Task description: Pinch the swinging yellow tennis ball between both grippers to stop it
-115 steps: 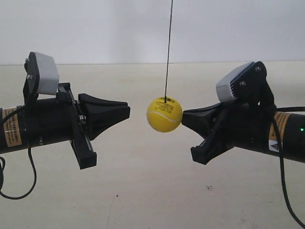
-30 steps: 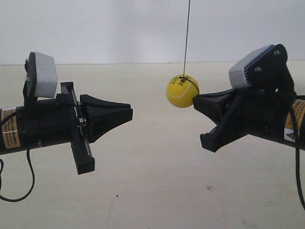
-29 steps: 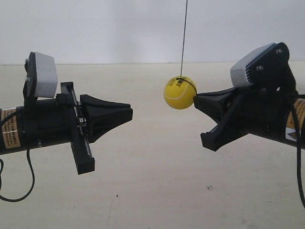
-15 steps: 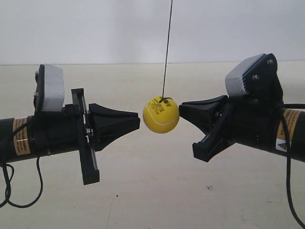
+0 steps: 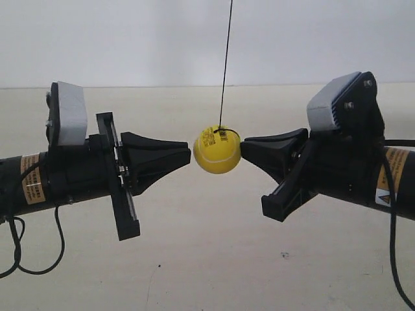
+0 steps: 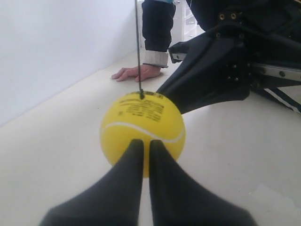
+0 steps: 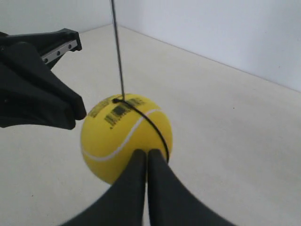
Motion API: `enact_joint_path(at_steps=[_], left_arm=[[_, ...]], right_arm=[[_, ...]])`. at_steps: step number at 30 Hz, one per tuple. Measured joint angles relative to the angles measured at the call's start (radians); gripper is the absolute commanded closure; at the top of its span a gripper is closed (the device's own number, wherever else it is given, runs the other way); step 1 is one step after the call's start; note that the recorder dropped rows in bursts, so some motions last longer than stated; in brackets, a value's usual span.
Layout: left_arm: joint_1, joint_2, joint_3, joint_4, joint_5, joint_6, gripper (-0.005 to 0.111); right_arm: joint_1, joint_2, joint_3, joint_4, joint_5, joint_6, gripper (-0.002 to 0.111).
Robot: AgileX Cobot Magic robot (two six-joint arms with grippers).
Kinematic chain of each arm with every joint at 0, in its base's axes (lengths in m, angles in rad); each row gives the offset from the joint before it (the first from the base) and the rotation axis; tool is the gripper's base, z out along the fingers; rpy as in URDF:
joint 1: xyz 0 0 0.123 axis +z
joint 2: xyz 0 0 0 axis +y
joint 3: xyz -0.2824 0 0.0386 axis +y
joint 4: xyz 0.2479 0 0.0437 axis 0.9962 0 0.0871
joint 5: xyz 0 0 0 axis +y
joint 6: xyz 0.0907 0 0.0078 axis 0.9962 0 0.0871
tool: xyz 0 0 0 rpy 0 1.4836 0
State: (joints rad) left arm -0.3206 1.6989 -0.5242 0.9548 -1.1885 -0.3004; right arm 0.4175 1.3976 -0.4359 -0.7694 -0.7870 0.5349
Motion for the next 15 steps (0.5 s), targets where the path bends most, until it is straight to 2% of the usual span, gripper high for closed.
enact_joint_path(at_steps=[15], left_arm=[[0.0, 0.0, 0.0, 0.0, -0.008, 0.0, 0.102]], right_arm=[[0.0, 0.0, 0.0, 0.0, 0.024, -0.013, 0.108]])
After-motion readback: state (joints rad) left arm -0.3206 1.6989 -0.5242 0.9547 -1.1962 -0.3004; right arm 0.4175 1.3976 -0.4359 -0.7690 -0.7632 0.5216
